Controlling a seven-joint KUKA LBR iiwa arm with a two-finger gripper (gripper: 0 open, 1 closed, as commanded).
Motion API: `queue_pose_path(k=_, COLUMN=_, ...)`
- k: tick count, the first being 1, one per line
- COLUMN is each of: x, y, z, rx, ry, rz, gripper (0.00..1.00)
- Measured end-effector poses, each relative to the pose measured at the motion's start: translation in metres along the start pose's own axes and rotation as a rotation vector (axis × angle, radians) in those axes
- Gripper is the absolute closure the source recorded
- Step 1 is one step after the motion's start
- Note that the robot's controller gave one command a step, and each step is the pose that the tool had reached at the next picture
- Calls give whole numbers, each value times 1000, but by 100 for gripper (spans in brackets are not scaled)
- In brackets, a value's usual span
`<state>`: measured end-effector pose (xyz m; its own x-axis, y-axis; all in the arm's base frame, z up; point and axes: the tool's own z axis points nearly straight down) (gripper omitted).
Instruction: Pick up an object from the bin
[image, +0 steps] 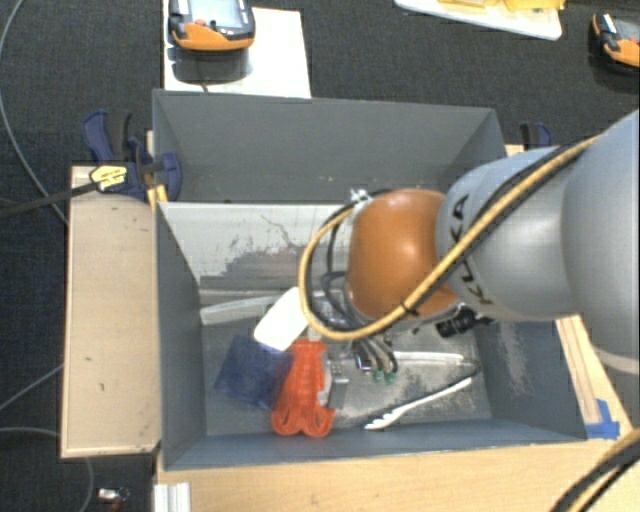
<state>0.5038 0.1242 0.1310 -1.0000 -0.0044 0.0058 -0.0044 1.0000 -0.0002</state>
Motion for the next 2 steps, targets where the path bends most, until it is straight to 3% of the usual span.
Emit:
queue_pose_path(k=1, x=-2, y=-1, z=-4, rx=-1, ry=-7, rz=5, gripper=0)
queue_pose_path(k=2, x=2, y=19, z=6, rx=1, ry=-7, rz=-231, gripper=0)
